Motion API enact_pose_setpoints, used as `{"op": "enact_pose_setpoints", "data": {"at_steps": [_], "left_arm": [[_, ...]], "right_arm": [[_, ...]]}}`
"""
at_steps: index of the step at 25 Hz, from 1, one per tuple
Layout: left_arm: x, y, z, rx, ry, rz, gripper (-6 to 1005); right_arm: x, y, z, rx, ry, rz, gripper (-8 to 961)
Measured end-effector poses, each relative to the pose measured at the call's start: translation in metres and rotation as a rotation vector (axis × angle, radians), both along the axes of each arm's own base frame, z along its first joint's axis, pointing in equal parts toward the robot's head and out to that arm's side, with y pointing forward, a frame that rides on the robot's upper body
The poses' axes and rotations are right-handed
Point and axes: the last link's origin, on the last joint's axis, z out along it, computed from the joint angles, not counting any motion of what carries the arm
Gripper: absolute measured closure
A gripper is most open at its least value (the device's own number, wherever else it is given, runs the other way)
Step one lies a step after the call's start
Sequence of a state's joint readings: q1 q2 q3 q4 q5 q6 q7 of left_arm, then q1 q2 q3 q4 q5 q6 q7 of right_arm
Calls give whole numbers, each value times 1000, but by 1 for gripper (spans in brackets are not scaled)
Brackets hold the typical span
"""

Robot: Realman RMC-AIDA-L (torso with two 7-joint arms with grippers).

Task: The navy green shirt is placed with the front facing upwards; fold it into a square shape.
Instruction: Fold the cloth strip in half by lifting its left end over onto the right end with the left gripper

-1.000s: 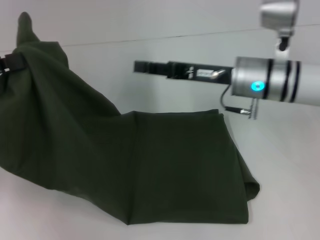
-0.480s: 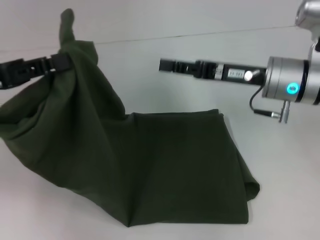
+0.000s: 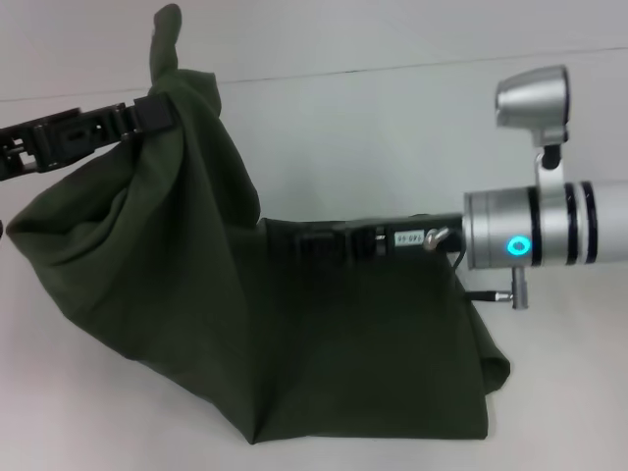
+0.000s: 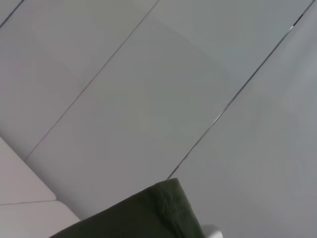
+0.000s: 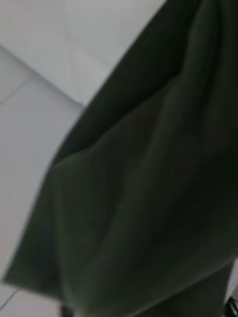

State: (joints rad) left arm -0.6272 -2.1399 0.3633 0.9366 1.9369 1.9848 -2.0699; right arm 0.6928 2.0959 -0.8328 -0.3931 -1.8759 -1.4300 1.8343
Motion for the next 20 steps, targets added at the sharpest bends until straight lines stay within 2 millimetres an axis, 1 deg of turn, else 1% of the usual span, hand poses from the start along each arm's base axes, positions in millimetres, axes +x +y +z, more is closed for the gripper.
{"op": "enact_pose_setpoints", "data": {"at_steps": [5, 12, 20], "left_arm": [[1, 4, -4, 7, -4, 0, 976], [3, 7, 0, 31, -20, -6, 976], [5, 8, 2, 32, -27, -11, 977]], "right_arm": [[1, -6, -11, -37, -20, 5, 576], [-3, -9, -22, -60, -38, 22, 576], [-25, 3, -46, -80, -109, 64, 575]]}}
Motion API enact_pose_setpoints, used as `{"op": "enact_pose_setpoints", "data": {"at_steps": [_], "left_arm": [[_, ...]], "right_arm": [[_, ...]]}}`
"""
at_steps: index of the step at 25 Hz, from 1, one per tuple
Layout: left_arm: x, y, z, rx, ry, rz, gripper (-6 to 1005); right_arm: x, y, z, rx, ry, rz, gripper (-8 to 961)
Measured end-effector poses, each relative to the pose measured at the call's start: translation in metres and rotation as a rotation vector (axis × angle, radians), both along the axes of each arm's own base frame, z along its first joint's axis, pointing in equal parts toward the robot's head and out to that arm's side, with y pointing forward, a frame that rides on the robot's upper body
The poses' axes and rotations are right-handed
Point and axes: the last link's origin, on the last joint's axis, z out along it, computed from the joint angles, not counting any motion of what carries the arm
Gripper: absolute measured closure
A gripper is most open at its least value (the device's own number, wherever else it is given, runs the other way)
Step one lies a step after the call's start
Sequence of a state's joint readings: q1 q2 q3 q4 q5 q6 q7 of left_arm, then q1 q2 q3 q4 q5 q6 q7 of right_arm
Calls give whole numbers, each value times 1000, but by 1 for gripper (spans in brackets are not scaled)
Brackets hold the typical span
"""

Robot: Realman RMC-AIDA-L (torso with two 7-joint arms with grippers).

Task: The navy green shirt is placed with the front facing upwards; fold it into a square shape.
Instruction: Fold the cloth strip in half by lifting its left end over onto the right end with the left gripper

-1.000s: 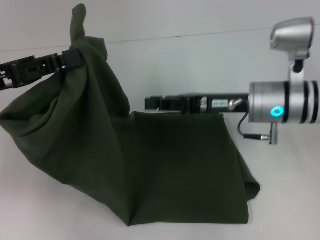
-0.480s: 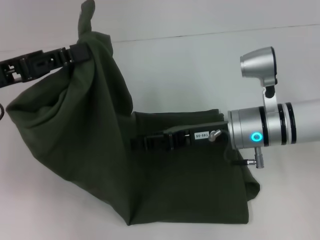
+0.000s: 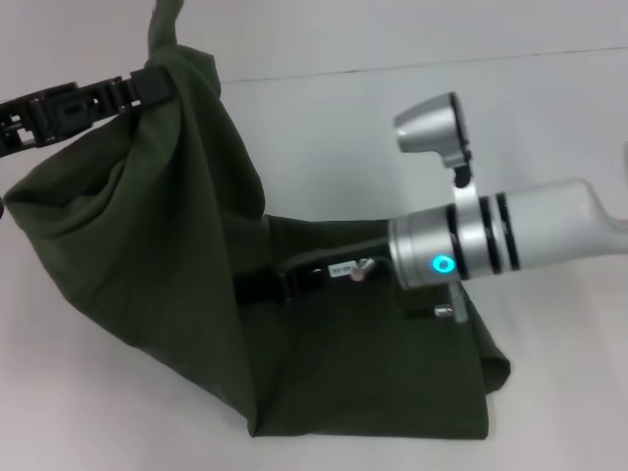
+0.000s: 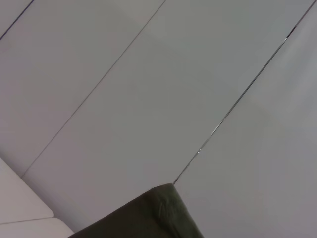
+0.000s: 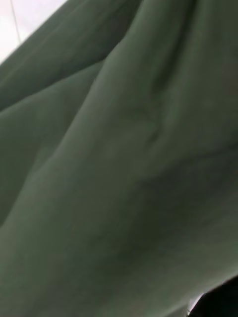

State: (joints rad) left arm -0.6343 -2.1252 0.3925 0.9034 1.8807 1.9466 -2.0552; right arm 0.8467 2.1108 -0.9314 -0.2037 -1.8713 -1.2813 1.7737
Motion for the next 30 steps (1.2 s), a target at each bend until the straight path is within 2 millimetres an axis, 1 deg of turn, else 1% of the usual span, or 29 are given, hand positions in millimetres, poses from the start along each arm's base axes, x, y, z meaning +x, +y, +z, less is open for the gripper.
{"op": "enact_pose_setpoints", "data": {"at_steps": [5, 12, 16, 19, 21, 24, 30], "left_arm": [[0, 1, 2, 3, 0, 3, 977], [-2, 1, 4, 14, 1, 7, 977], [-4, 2, 5, 21, 3, 14, 978], [-5, 2, 6, 26, 3, 20, 978], [-6, 1, 6, 28, 3, 22, 978], [-7, 2, 6, 35, 6, 28, 978], [-16, 1, 7, 60, 18, 58, 976]], "right_arm": [[-20, 9, -8, -12, -17, 39, 583], [-48, 14, -20, -37, -36, 86, 579], [-58, 16, -24, -45, -41, 110, 575], [-61, 18, -24, -39, -44, 113, 572], [-57, 19, -23, -35, -49, 98, 570], [-44, 17, -18, -26, -36, 62, 567], [-1, 10, 5, 49, 28, -44, 561]]}}
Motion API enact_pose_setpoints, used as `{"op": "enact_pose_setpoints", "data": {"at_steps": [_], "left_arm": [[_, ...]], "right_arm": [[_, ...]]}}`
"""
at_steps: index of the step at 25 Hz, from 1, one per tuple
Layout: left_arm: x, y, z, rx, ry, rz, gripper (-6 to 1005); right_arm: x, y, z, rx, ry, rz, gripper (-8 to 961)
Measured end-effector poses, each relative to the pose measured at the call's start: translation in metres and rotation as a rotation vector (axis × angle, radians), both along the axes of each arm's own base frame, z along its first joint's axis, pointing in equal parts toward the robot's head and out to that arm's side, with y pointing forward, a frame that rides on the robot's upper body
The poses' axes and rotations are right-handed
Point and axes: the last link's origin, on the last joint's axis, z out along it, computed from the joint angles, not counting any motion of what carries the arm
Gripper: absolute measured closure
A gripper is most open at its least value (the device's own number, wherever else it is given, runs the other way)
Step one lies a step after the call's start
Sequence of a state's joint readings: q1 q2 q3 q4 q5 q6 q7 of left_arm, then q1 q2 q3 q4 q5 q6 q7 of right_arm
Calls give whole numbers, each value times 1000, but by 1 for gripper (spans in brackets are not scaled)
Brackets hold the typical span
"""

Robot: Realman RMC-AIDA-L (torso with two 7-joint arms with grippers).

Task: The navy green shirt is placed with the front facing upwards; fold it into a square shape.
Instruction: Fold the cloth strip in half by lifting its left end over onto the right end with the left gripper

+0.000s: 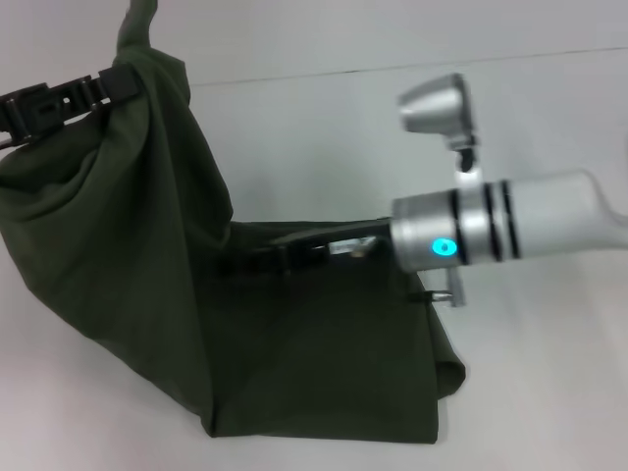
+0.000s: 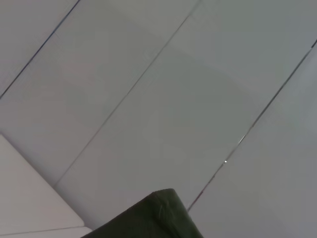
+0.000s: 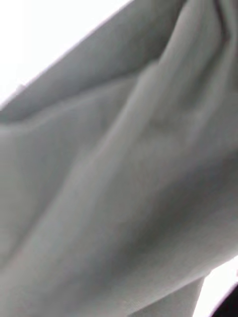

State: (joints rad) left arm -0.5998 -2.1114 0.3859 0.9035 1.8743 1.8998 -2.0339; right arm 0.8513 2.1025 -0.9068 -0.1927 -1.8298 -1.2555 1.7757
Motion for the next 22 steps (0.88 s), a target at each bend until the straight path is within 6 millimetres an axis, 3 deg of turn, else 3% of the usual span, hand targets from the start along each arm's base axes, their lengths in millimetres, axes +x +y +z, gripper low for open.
{"op": "enact_pose_setpoints", "data": {"at_steps": [6, 22], "left_arm": [[-2, -1, -7, 2, -8, 6, 977], [2, 2, -66, -67, -43, 38, 976]], "right_arm": [[36, -12, 42, 118, 123, -77, 561], [69, -19, 107, 269, 220, -133, 558]]}}
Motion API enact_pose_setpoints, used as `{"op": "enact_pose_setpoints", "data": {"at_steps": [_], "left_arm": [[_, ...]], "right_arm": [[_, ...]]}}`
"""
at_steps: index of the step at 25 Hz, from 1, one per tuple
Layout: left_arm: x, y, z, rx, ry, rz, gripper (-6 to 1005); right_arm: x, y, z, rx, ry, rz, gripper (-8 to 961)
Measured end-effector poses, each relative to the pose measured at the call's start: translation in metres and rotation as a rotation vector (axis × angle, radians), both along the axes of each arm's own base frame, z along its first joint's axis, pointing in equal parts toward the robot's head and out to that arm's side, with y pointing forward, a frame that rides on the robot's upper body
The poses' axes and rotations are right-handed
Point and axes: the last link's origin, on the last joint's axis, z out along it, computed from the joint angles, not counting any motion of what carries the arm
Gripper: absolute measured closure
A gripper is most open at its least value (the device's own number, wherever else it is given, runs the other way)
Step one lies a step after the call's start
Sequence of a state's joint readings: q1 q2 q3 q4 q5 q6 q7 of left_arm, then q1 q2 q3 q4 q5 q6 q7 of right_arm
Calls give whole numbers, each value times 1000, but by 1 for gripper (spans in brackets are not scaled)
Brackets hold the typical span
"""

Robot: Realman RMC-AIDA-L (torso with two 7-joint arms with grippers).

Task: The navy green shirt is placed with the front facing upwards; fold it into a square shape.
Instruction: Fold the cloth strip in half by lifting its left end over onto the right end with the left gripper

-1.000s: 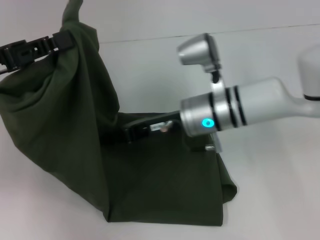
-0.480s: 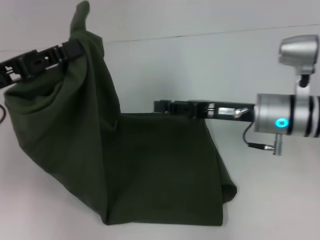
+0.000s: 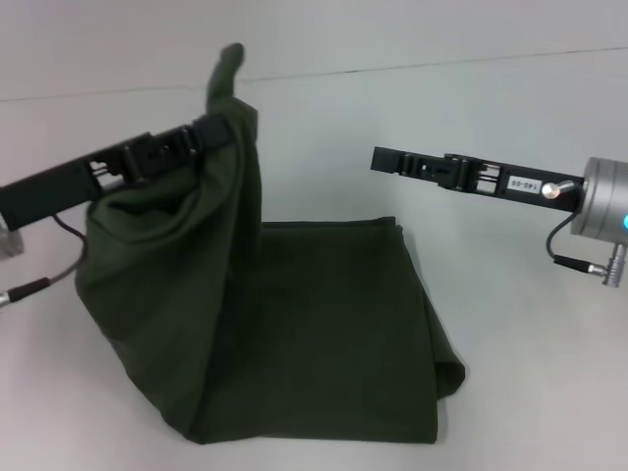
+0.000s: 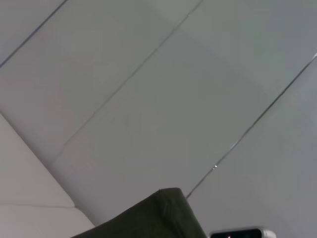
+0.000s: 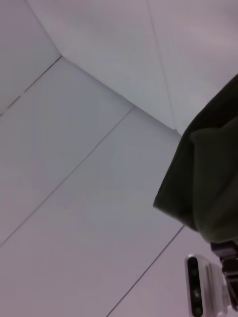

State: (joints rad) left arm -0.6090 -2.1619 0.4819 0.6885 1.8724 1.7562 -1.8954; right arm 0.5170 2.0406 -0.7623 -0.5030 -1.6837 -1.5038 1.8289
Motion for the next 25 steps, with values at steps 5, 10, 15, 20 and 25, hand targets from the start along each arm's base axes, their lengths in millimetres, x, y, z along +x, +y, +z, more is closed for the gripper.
{"op": "enact_pose_setpoints", "data": {"at_steps": [5, 10, 15, 20, 25], "left_arm": [[3, -3, -10, -7, -47, -11, 975], [2, -6, -15, -10, -61, -11, 976], [0, -9, -19, -8, -69, -14, 977], [1, -9, -15, 4, -76, -29, 978], [2, -11, -11, 11, -92, -46, 975]], "right_arm": [[3, -4, 1, -35, -18, 7, 559], [7, -6, 1, -58, -40, 1, 558], [-2, -8, -21, -113, -66, 18, 558], [-23, -9, -58, -191, -105, 79, 559], [-41, -4, -87, -255, -155, 127, 559]]}}
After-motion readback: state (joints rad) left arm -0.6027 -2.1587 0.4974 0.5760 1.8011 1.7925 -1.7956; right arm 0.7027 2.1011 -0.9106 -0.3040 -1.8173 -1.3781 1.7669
